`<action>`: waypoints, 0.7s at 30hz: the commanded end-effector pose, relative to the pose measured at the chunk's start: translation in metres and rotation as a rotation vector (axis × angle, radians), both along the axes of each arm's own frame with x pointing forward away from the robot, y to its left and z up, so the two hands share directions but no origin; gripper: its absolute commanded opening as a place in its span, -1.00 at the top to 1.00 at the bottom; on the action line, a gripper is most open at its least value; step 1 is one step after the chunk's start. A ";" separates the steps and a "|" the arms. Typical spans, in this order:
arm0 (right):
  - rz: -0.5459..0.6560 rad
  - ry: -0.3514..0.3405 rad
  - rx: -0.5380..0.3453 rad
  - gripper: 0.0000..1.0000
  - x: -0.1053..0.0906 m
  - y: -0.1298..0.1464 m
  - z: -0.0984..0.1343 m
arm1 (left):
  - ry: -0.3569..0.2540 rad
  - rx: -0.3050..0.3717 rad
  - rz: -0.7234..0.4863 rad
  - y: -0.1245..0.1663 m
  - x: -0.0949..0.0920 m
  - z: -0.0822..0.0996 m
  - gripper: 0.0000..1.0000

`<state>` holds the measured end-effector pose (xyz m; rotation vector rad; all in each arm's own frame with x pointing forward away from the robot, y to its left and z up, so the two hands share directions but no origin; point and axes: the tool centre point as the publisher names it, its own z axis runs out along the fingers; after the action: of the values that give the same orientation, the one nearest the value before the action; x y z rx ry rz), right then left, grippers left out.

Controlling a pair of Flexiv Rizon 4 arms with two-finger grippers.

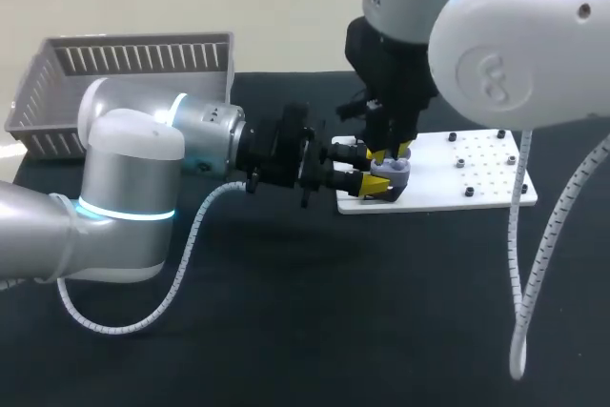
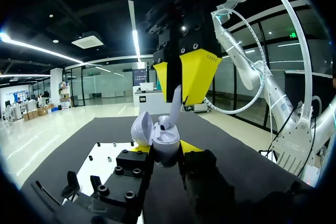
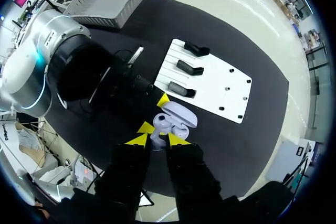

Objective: Pick up each earbud case from the left stands, insert the matching earbuds, close the lid, and place the case in the box.

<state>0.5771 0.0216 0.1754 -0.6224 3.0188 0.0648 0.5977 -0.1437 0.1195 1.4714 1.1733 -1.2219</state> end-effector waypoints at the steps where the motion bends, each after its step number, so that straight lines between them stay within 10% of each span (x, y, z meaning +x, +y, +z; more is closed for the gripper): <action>1: -0.001 0.005 -0.005 1.00 0.005 0.001 -0.003 | -0.001 0.002 0.003 0.000 -0.001 0.000 1.00; 21: -0.012 0.025 -0.008 1.00 0.010 -0.001 -0.010 | -0.001 0.002 0.003 0.000 -0.001 0.000 1.00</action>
<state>0.5863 0.0215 0.1656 -0.6113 3.0469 0.0590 0.5977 -0.1437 0.1195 1.4714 1.1733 -1.2219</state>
